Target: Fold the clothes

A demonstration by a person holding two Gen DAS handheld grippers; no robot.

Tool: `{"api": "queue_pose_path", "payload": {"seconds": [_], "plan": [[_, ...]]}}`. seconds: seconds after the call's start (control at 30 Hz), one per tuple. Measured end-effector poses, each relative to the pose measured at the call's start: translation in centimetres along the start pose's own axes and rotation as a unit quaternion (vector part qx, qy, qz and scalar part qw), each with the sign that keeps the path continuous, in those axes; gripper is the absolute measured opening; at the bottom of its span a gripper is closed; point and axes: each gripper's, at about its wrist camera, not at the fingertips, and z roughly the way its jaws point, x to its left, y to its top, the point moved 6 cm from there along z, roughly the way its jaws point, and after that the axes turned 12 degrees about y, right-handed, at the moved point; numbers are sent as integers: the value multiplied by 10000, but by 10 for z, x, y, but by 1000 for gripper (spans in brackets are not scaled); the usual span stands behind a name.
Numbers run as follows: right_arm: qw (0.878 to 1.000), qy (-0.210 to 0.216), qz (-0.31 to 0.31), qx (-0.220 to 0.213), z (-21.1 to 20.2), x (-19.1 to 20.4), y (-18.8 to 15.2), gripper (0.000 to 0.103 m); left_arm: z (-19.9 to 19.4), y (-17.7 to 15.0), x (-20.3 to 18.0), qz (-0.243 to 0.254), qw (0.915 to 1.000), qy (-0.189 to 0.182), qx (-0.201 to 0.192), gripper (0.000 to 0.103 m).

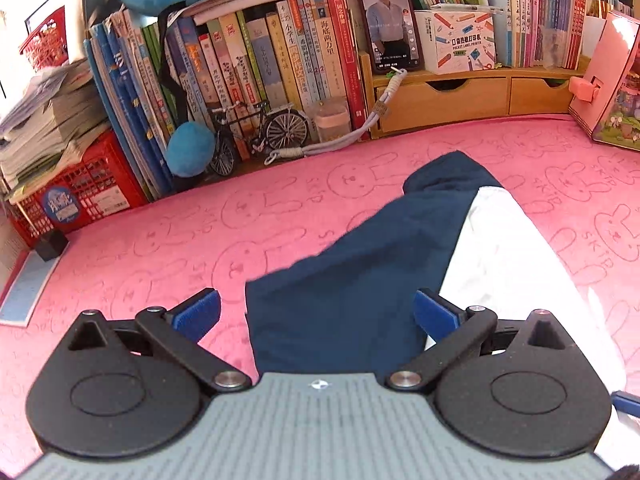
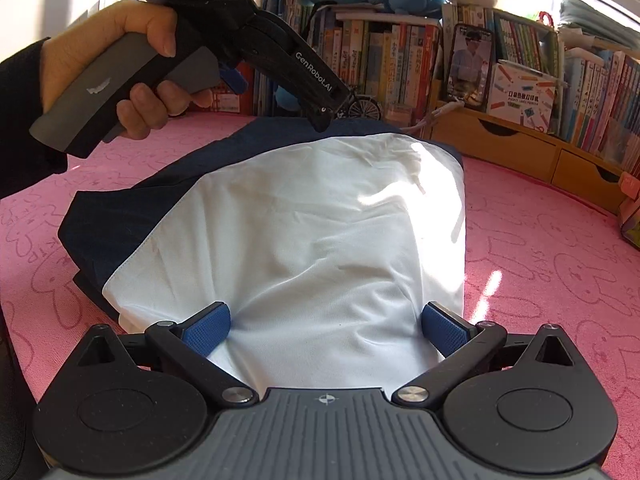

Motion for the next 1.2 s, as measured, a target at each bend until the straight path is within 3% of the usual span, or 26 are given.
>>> {"api": "queue_pose_path", "payload": {"seconds": [0.13, 0.23, 0.4, 0.67, 1.2], "plan": [[9999, -94, -18, -45, 0, -1, 2, 103, -18, -35, -4, -145, 9998, -123, -34, 103], [9999, -156, 30, -15, -5, -1, -1, 103, -32, -50, -1, -53, 9997, 9, -255, 103], [9985, -108, 545, -5, -23, -12, -9, 103, -40, -65, 13, 81, 9995, 119, -286, 103], [9895, -124, 1432, -175, -48, -40, -33, 103, -39, -101, 36, -300, 9988, -383, -51, 103], [9934, -199, 1124, -121, -72, -36, -47, 103, -50, -133, 49, -578, 9953, -759, 194, 103]]}}
